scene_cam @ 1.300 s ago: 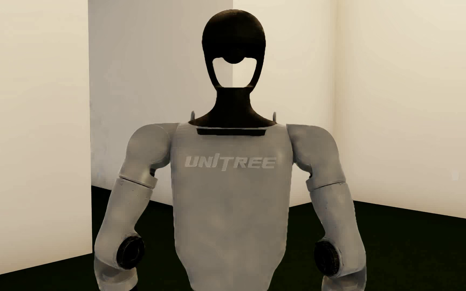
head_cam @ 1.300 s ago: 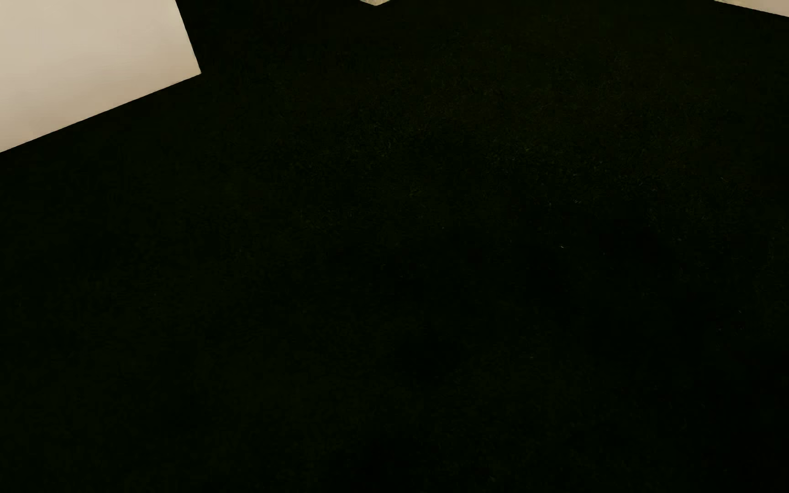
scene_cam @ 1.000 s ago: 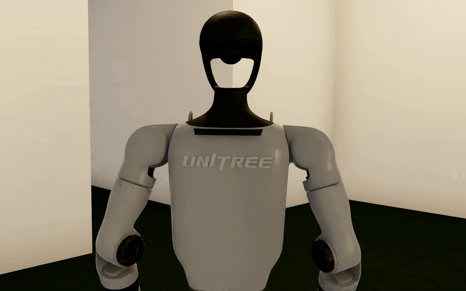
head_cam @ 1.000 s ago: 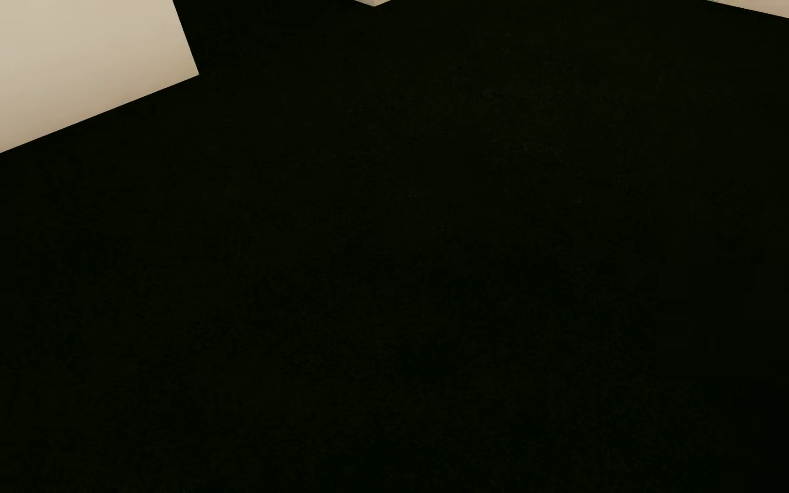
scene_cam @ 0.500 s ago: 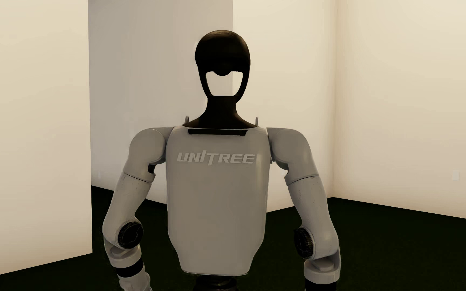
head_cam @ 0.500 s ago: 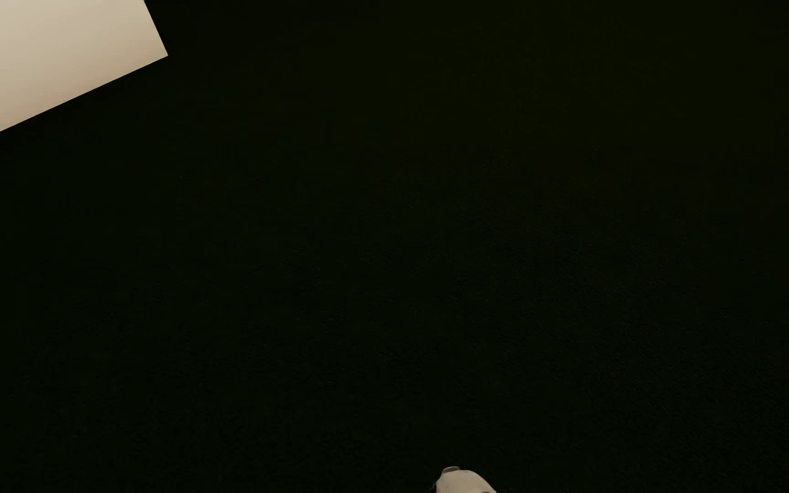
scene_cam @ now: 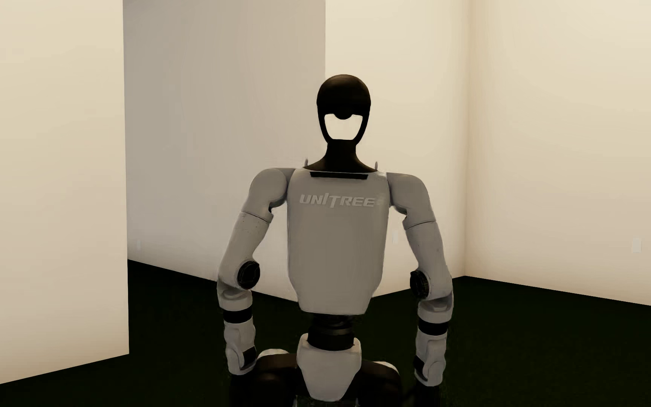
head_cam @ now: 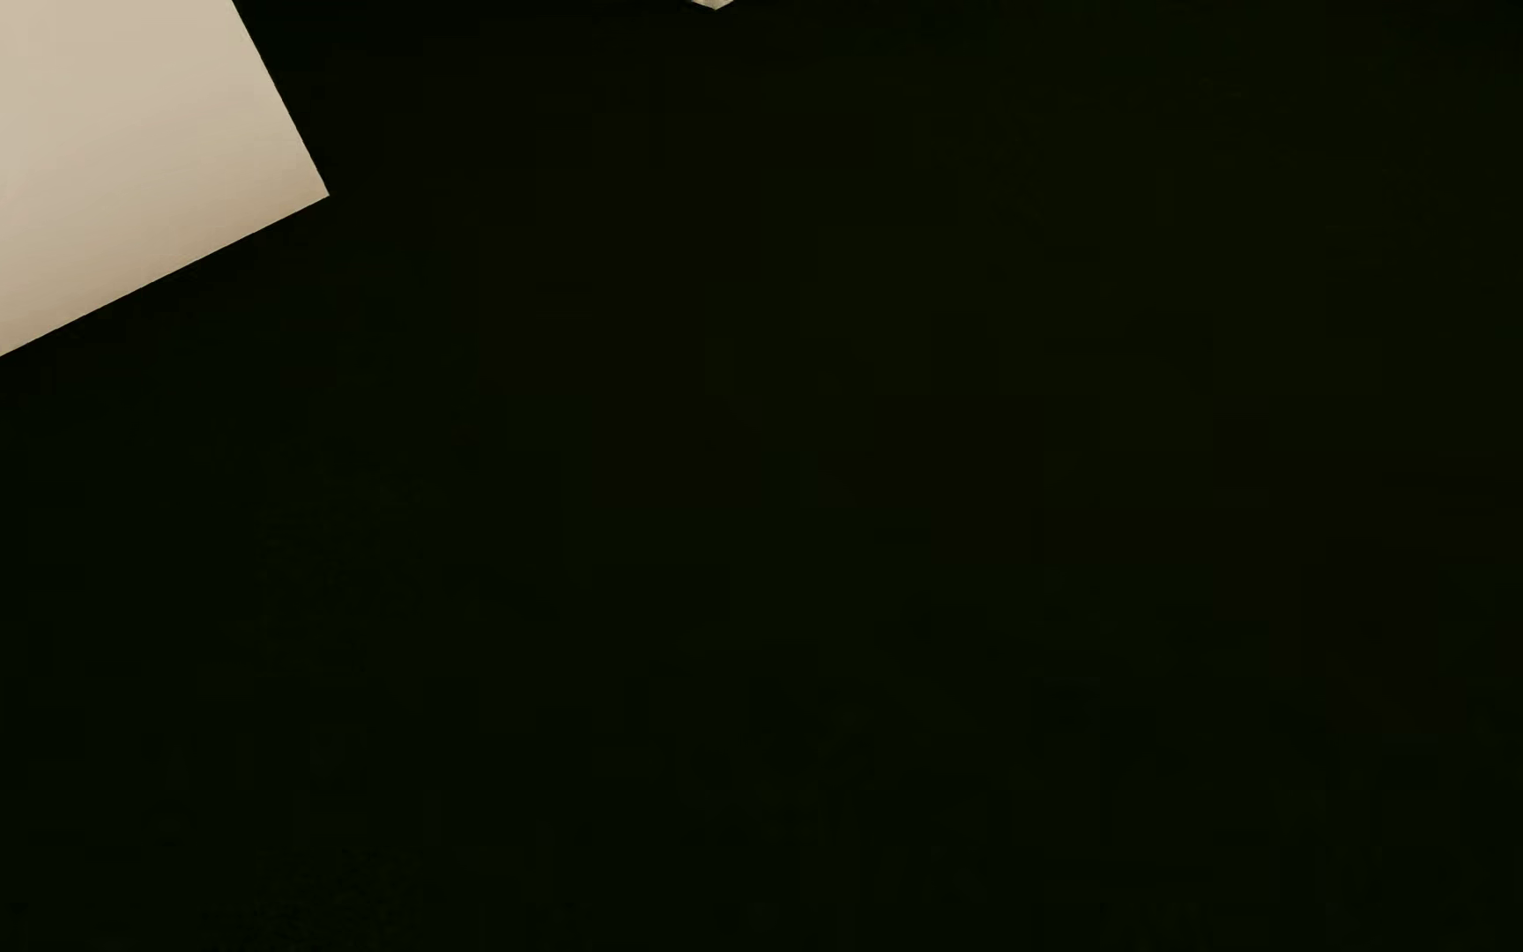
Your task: Avoid the corner
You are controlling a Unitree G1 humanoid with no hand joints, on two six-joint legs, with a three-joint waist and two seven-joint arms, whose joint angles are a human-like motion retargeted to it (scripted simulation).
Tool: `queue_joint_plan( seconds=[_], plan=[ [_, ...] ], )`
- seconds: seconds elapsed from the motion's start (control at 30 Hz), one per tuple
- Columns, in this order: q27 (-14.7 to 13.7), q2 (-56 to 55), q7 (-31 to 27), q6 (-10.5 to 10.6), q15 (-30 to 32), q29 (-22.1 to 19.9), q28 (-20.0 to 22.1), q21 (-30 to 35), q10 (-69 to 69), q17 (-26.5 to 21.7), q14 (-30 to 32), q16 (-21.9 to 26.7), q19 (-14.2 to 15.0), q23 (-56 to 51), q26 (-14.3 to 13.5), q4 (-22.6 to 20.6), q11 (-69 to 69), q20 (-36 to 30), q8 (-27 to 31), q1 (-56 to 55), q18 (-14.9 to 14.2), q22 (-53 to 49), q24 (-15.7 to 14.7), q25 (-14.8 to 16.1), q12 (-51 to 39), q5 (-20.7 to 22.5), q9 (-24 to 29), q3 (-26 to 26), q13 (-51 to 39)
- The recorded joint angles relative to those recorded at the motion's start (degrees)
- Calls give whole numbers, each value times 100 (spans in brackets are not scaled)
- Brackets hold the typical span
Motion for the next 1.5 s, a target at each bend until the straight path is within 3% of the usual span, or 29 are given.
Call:
queue_joint_plan(
  seconds=[0.07,0.1,0.13,0.17,0.2,0.23,0.3,0.37,0.4,0.43,0.5,0.57,0.67,0.73,0.77,0.8,0.87,0.93,0.97,1.0,1.07,1.1,1.17,1.2,1.23,1.3,1.33,1.4,1.5],
  plan=[
    [0,998,0,-147,112,0,0,-75,-2026,-103,675,130,0,-394,0,-173,-738,-132,0,-638,0,-130,0,0,192,-90,37,568,-136],
    [0,1415,0,-154,63,0,0,-88,-3107,-177,674,174,0,-558,0,-190,-979,-120,0,-860,0,-191,0,0,303,-110,14,750,-265],
    [0,1781,0,-152,-34,0,0,-129,-4049,-245,-63,158,0,-713,0,-189,-1184,-38,0,-1032,0,-187,0,0,351,-113,-27,937,-371],
    [0,2070,0,-130,-146,0,0,-144,-4625,-316,-1347,182,0,-828,0,-154,-1252,-108,0,-1175,0,-239,0,0,423,-122,-111,1030,-498],
    [0,2259,0,-160,-241,0,0,-199,-4643,-341,-2165,159,0,-830,0,-149,-1211,-137,0,-1312,0,-125,0,0,454,-172,-169,1128,-610],
    [0,2428,0,-176,-235,0,0,-312,-4626,-326,-1739,187,0,-795,0,-128,-1126,-229,0,-1392,0,-134,0,0,475,-185,-128,1331,-648],
    [0,2492,0,-402,636,0,0,-521,-3813,-192,746,174,0,-632,0,-298,-586,-284,0,-1816,0,-29,0,0,494,-418,-217,1439,-542],
    [0,1828,0,-533,2647,0,0,-389,-3261,-68,904,149,0,-298,0,-655,1356,-394,0,-1417,0,188,0,0,371,-671,-235,1111,-320],
    [0,1114,0,-577,2619,0,0,-167,-3265,-96,682,160,0,-229,0,-844,2617,-279,0,-1097,0,61,0,0,331,-814,-247,918,-267],
    [0,627,0,-562,1830,0,0,-112,-3510,-85,296,142,0,-253,0,-940,3469,-129,0,-456,0,9,0,0,223,-871,-117,634,-208],
    [0,-451,0,-320,733,0,0,8,-3950,-91,-571,145,0,-180,0,-844,3750,15,0,642,0,-66,0,0,-142,-712,-34,-40,-82],
    [0,-1101,0,-156,577,0,0,45,-4477,-169,-1534,347,0,-288,0,-701,2422,-34,0,1768,0,-551,0,0,-427,-700,-9,-699,189],
    [0,-1704,0,-65,1398,0,0,-51,-4881,-158,-2774,442,0,-59,0,-524,-547,504,0,2900,0,-765,0,0,-956,-739,-205,-1106,334],
    [0,-1904,0,-28,1458,0,0,-13,-4811,-142,-2668,510,0,125,0,-447,-1190,693,0,3241,0,-910,0,0,-1133,-759,-331,-1272,353],
    [0,-1969,0,62,1250,0,0,-67,-4583,-135,-2360,503,0,184,0,-282,-772,732,0,3461,0,-1021,0,0,-1066,-634,-292,-1379,392],
    [0,-1876,0,106,1452,0,0,80,-4175,-151,-1846,447,0,349,0,-140,-355,865,0,3605,0,-1055,0,0,-888,-525,-335,-1478,408],
    [0,-1747,0,329,1362,0,0,-42,-2110,-76,-134,135,0,659,0,223,518,1008,0,2957,0,-682,0,0,-548,-192,-412,-1431,453],
    [0,-860,0,377,892,0,0,-25,456,-53,-101,52,0,633,0,328,328,578,0,1595,0,-485,0,0,-438,31,-241,-1042,336],
    [0,-383,0,281,833,0,0,50,738,-90,-48,26,0,526,0,230,63,251,0,930,0,-385,0,0,-408,-36,-213,-696,253],
    [0,39,0,176,816,0,0,21,287,-110,157,-17,0,376,0,140,-194,123,0,435,0,-210,0,0,-318,-54,-137,-304,156],
    [0,942,0,31,699,0,0,1,-2013,-205,1235,9,0,-47,0,17,-772,86,0,-303,0,31,0,0,-34,-122,-73,216,-80],
    [0,1310,0,-9,626,0,0,-116,-3264,-273,1188,57,0,-392,0,11,-974,54,0,-501,0,78,0,0,87,-119,-98,376,-147],
    [0,1811,0,-69,382,0,0,-452,-4472,-391,-1295,125,0,-833,0,-56,-1026,-132,0,-720,0,201,0,0,261,-207,-191,591,-272],
    [0,2004,0,-118,343,0,0,-594,-4472,-421,-1298,219,0,-910,0,-97,-927,-294,0,-856,0,99,0,0,364,-226,-211,667,-255],
    [0,2156,0,-148,531,0,0,-753,-4231,-407,-507,252,0,-924,0,-177,-711,-335,0,-929,0,112,0,0,465,-236,-239,725,-176],
    [0,1684,0,-382,1969,0,0,-907,-3694,-305,511,243,0,-676,0,-602,1040,-332,0,-773,0,196,0,0,617,-607,-347,579,44],
    [0,1090,0,-406,2252,0,0,-810,-3477,-287,389,242,0,-450,0,-752,2375,-383,0,-498,0,281,0,0,588,-672,-333,360,110],
    [0,-55,0,-517,995,0,0,-507,-3824,-224,-391,288,0,-161,0,-861,3512,-338,0,613,0,145,0,0,435,-763,-92,30,100],
    [0,-1098,0,-249,658,0,0,-277,-4399,-240,-1570,390,0,-14,0,-682,1253,-130,0,1989,0,-43,0,0,-14,-603,-53,-857,380]
  ],
)
